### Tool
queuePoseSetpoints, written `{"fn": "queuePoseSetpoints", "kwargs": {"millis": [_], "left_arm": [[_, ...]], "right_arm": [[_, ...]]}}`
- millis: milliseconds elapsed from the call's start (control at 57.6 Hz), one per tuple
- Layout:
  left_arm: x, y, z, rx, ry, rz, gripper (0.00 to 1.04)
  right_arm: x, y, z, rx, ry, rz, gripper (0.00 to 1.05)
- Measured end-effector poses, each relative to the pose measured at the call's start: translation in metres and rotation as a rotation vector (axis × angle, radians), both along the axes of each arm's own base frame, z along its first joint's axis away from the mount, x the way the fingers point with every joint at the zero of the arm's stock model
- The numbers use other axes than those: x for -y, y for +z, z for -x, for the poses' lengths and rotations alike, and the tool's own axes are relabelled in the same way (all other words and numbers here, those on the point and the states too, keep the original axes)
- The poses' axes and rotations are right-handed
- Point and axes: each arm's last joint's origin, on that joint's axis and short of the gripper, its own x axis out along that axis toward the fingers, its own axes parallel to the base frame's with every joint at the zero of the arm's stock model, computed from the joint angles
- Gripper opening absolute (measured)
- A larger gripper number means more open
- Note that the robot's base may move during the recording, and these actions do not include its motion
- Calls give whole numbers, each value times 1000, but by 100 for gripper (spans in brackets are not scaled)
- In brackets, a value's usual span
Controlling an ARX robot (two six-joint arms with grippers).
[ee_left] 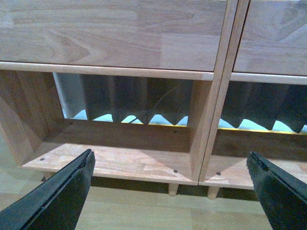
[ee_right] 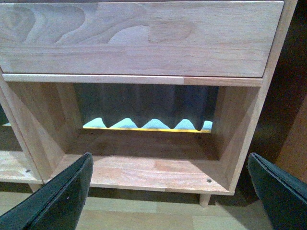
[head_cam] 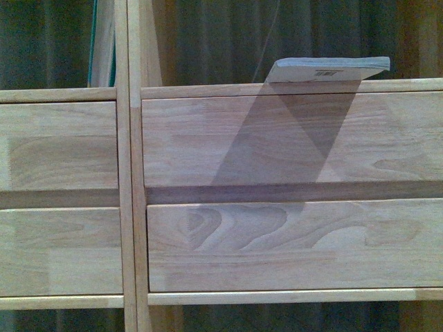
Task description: Organize books on shelf
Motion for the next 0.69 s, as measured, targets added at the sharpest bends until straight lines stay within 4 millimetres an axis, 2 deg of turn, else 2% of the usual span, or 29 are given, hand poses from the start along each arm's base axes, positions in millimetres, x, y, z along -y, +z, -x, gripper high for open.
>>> {"fn": "queuePoseSetpoints", "kwargs": {"millis": [695], "left_arm": [[0, 0, 0, 0, 0, 0, 98]], "right_arm": [[0, 0, 0, 0, 1, 0, 98]]}}
